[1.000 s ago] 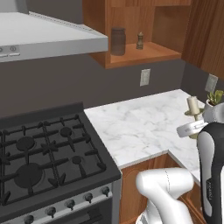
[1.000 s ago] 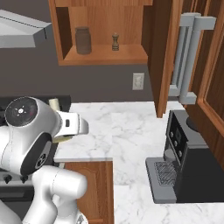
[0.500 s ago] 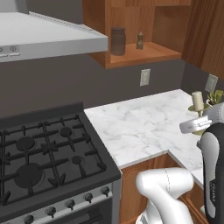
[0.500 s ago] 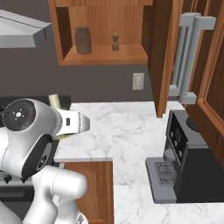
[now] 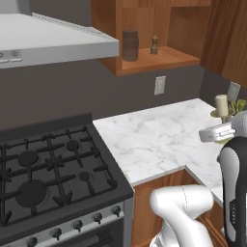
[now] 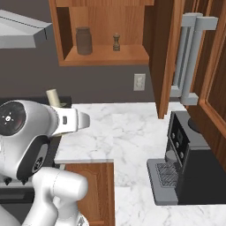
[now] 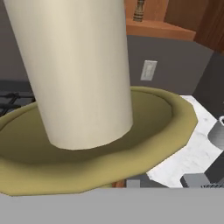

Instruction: Pick the jar and candle from the dining table and place them in the open cabinet. Close the cabinet after placing the objects.

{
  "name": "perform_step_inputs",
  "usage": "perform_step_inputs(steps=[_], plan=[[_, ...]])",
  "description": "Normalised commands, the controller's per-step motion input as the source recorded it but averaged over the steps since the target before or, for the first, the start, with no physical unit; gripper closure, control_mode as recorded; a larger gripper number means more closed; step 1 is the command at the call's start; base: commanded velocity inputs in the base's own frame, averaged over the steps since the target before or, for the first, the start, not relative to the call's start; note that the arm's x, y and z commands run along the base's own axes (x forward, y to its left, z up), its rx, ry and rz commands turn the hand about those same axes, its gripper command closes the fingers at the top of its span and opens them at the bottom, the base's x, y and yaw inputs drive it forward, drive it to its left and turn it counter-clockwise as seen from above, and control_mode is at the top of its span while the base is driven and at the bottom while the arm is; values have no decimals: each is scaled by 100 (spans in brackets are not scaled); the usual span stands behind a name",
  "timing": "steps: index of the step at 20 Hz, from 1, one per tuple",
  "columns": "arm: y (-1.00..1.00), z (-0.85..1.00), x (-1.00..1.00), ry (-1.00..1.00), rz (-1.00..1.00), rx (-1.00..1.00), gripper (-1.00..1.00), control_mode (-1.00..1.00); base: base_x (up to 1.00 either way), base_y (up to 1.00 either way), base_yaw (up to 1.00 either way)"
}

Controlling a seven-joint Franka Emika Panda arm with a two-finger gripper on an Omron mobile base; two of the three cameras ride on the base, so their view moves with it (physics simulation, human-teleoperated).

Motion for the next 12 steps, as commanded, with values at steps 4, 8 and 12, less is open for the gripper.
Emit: perform_step_inputs(steps=[4,8,12], plan=[[1,6,0,-8,-4,-4,100,-100,0,0,0],[3,11,1,-8,-3,-4,100,-100,0,0,0],[1,17,0,-3,-5,0,100,-100,0,0,0]])
